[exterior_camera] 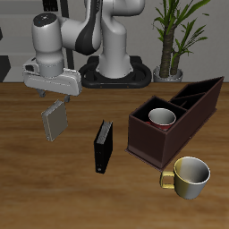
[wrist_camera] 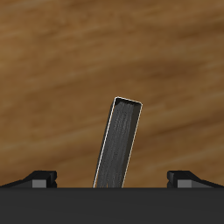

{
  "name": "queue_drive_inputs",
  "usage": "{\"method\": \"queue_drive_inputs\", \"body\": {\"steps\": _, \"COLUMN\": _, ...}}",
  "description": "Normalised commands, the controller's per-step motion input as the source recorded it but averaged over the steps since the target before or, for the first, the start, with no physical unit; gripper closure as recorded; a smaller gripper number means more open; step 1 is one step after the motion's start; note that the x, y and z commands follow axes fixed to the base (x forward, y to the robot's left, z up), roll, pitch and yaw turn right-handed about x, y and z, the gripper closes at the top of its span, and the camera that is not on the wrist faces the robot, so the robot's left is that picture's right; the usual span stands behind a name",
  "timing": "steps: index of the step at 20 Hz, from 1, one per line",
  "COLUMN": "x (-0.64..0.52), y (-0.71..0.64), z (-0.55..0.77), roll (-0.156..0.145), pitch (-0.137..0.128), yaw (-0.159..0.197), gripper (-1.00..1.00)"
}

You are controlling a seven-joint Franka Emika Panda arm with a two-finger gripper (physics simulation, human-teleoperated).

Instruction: Place the red mug into the left desk caddy's right compartment and place the yellow book into the left desk caddy's back compartment

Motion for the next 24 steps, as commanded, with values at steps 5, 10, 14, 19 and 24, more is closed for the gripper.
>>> {"method": "queue_drive_inputs", "body": {"steps": 5, "x": 0.07, "y": 0.00, "z": -0.01, "roll": 0.011, "pitch": 0.001, "yaw": 0.004, "gripper": -1.00}}
{"method": "queue_drive_inputs", "body": {"steps": 10, "x": 0.14, "y": -0.13, "z": -0.04, "roll": 0.019, "pitch": 0.029, "yaw": -0.055, "gripper": -1.00}}
{"method": "queue_drive_inputs", "body": {"steps": 14, "x": 0.05, "y": -0.05, "z": -0.13, "roll": -0.007, "pitch": 0.010, "yaw": 0.000, "gripper": -1.00}}
{"method": "queue_drive_inputs", "body": {"steps": 19, "x": 0.05, "y": -0.06, "z": -0.29, "roll": 0.023, "pitch": 0.024, "yaw": -0.031, "gripper": -1.00}}
{"method": "queue_drive_inputs", "body": {"steps": 24, "x": 0.02, "y": 0.01, "z": -0.28, "roll": -0.010, "pitch": 0.029, "yaw": -0.039, "gripper": -1.00}}
